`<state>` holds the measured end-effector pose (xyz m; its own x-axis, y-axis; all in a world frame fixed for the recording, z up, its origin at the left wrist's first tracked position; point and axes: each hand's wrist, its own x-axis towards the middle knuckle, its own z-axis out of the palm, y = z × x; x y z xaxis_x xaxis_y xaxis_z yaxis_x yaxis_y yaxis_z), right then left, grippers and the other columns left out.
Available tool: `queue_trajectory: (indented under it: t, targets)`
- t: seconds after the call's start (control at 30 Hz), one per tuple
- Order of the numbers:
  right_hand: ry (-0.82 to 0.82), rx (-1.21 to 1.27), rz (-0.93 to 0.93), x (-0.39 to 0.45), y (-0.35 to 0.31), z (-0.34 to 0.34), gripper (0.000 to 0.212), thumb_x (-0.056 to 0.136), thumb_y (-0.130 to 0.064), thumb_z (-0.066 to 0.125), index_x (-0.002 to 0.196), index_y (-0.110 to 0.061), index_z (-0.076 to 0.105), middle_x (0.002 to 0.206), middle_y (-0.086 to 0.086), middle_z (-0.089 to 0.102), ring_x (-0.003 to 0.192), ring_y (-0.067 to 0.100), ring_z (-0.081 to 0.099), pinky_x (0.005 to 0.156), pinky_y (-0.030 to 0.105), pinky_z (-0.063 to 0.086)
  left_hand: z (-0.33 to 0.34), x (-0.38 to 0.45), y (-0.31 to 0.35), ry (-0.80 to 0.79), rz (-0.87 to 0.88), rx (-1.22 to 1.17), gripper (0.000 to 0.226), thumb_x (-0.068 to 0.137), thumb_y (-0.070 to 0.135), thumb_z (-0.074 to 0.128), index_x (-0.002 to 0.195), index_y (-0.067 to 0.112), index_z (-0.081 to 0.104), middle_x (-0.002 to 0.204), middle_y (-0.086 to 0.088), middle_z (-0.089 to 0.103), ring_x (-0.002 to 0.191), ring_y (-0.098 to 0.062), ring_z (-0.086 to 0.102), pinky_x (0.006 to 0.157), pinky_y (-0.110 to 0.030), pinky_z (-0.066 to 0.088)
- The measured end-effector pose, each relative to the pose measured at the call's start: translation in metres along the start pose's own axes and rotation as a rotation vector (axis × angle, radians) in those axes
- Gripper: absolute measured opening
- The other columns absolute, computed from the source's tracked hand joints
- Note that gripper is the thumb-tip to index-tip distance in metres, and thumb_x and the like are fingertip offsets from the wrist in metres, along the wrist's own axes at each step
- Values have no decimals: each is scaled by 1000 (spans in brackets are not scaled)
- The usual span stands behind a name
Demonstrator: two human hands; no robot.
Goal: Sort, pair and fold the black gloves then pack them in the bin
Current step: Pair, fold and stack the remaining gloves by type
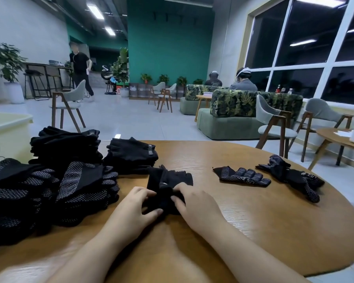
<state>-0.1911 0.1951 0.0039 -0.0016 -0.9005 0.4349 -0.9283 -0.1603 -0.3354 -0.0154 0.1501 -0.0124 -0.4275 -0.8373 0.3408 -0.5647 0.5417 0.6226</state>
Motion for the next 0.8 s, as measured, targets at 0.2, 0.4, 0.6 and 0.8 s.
queue_trajectory:
  t: [0.2, 0.4, 0.6, 0.8]
  targets:
    - [-65, 98, -95, -2, 8, 6, 24, 93, -31, 54, 115, -23, 59, 113, -9, 60, 105, 11, 50, 92, 27, 40, 1, -1, -3, 14, 14, -37, 68, 78, 33, 74, 135, 40, 36, 116, 14, 49, 110, -1, 49, 95, -14, 39]
    - [-50, 159, -104, -1, 10, 4, 14, 88, -26, 58, 102, -21, 59, 99, -9, 58, 95, 12, 49, 87, 32, 42, -2, -2, 5, -35, 79, 52, 57, 86, 36, 64, 131, 55, 35, 115, 22, 41, 100, 6, 48, 89, -10, 37]
    - [-121, 199, -126, -1, 16, 7, 20, 83, -40, 58, 100, -32, 65, 103, -17, 62, 101, 4, 49, 94, 36, 40, 1, -1, 2, -25, 75, 92, 33, 84, 36, 67, 113, 30, 55, 113, 15, 39, 92, 7, 47, 78, 1, 31]
    - [-215, 274, -119, -2, 22, 4, 33, 84, -33, 57, 115, -31, 66, 117, -16, 62, 113, -1, 50, 102, 28, 39, 5, 3, 1, 16, 18, 102, 37, 89, 35, 60, 122, 17, 57, 117, 12, 37, 101, -2, 46, 90, -10, 32]
